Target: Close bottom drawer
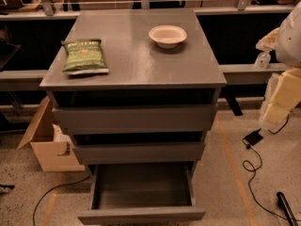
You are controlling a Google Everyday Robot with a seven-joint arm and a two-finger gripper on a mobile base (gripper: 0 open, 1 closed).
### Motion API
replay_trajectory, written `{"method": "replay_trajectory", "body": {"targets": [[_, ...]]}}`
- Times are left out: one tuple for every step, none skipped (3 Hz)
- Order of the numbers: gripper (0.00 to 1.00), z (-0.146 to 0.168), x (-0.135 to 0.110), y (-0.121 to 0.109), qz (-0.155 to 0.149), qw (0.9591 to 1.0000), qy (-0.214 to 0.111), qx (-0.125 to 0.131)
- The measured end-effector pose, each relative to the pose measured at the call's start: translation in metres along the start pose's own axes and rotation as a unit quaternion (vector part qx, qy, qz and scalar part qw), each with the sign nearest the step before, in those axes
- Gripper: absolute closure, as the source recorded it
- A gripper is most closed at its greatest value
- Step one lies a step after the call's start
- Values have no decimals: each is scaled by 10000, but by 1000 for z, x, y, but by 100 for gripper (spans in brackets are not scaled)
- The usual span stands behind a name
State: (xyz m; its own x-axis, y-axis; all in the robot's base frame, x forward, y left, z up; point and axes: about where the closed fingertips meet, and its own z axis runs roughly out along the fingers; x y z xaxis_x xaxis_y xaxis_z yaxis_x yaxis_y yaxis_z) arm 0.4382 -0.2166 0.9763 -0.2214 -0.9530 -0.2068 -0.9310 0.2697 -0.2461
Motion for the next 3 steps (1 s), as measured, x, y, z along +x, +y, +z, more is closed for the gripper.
{"method": "replay_trajectory", "body": {"targets": [[0, 0, 0, 0, 0, 10000, 0, 1], [0, 14, 17, 8, 462, 9986, -147, -201], [0, 47, 36, 31, 980, 9941, -157, -442]]}}
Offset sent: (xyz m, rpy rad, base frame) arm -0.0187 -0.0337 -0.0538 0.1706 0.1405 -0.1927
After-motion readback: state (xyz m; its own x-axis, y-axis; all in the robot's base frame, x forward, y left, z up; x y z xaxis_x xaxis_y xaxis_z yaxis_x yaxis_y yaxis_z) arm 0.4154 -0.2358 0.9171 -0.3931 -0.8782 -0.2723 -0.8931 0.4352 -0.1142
